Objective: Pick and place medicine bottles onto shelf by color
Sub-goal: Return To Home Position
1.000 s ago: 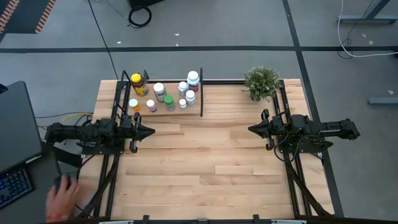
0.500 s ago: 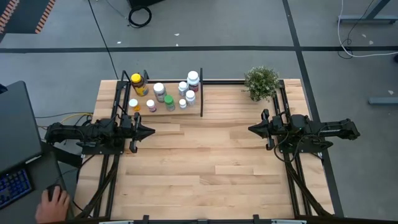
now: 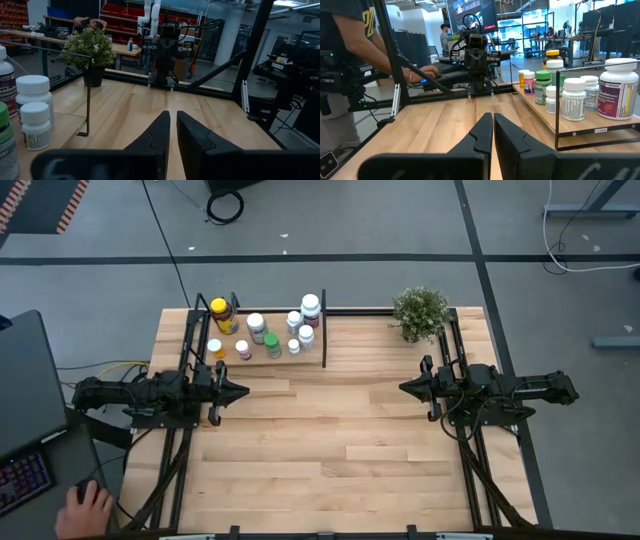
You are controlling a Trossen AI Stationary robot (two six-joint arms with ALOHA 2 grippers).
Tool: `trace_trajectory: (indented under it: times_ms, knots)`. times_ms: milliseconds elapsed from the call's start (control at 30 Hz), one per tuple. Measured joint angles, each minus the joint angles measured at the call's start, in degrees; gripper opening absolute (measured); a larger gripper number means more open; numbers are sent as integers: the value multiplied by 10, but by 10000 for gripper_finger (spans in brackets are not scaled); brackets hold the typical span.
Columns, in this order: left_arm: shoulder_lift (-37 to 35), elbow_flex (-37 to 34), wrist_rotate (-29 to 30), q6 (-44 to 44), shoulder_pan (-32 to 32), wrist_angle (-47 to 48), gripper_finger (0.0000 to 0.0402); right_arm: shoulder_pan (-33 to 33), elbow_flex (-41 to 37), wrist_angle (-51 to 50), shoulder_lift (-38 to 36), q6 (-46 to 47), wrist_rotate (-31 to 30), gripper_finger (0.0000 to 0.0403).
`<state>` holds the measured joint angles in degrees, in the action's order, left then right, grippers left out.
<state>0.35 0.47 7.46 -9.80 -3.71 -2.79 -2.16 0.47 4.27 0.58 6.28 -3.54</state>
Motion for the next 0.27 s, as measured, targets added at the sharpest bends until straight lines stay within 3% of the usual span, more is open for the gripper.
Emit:
trace_trajectory:
  times_ms: [267]
  knots:
    - [0,0,0,0,0,0,30,0,0,0,0,0,0,24]
